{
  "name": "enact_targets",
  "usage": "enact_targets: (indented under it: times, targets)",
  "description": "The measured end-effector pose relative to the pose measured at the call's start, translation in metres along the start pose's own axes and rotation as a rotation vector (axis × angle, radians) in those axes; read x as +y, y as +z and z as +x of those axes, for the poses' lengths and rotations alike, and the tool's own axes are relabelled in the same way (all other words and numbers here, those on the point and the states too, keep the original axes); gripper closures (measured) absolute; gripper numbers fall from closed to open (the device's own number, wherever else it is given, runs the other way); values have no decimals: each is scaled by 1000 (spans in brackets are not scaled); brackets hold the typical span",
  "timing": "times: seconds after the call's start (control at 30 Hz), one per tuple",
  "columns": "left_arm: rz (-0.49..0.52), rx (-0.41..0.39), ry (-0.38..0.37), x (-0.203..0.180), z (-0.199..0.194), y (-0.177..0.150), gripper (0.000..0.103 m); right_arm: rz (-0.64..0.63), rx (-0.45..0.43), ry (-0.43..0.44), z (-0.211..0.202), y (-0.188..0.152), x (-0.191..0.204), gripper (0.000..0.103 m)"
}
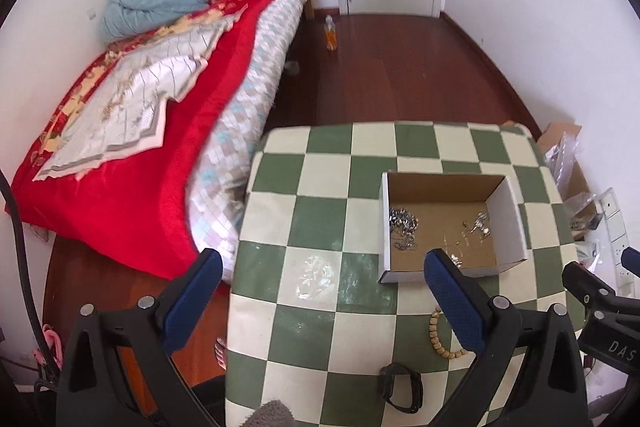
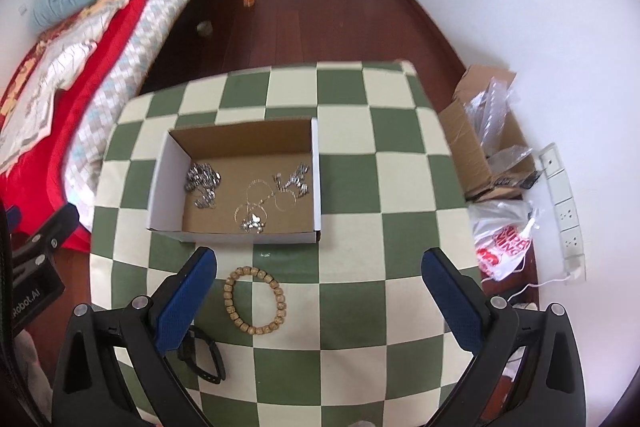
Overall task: Organize jewelry
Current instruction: 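Raise both open tools away from the box, then lower the left tool onto the black watch strap and close it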
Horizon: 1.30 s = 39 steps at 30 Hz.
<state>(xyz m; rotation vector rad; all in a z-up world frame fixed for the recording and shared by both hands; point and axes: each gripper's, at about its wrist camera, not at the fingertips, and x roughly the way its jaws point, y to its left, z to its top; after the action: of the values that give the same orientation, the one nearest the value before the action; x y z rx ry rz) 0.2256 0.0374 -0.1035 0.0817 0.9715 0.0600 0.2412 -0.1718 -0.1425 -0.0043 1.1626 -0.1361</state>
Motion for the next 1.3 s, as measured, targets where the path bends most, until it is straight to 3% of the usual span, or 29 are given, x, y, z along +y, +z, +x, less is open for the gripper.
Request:
enact_targets:
  times: [0.23, 0.5, 0.63, 0.77, 0.8, 0.83, 0.9, 0.97, 1.03, 1.23, 1.3]
  targets:
    - [11, -77, -7, 4, -43, -11, 0, 6, -107, -25, -46, -14, -4, 0]
    - [-3, -70, -2, 5, -51, -36, 0, 14, -143, 16, -73, -36, -3, 0]
    - [34, 18, 42, -1, -20, -64, 0, 42, -89, 70, -58, -52, -10, 0]
    - [39, 177, 66, -9, 32, -99, 0, 80, 30, 104, -8, -72, -17, 1]
    - [28, 231, 58, -11, 47, -109, 0, 86, 64, 105, 7, -76, -16, 8]
    - [10, 278, 37, -12, 58, -118, 0, 89, 88, 111, 19, -79, -16, 22]
    - [-9, 334, 16, -17, 74, -131, 1, 93, 152, 118, 50, -86, -15, 35]
    - [-12, 363, 7, -24, 85, -141, 1, 97, 184, 131, 71, -92, -15, 35]
    - [-13, 376, -7, -32, 94, -147, 5, 93, 208, 137, 87, -96, -13, 35]
    - [-34, 407, -65, -43, 110, -153, 44, 77, 246, 136, 118, -97, -4, 35]
    - [-37, 414, -79, -43, 113, -154, 68, 72, 256, 132, 126, -95, -1, 35]
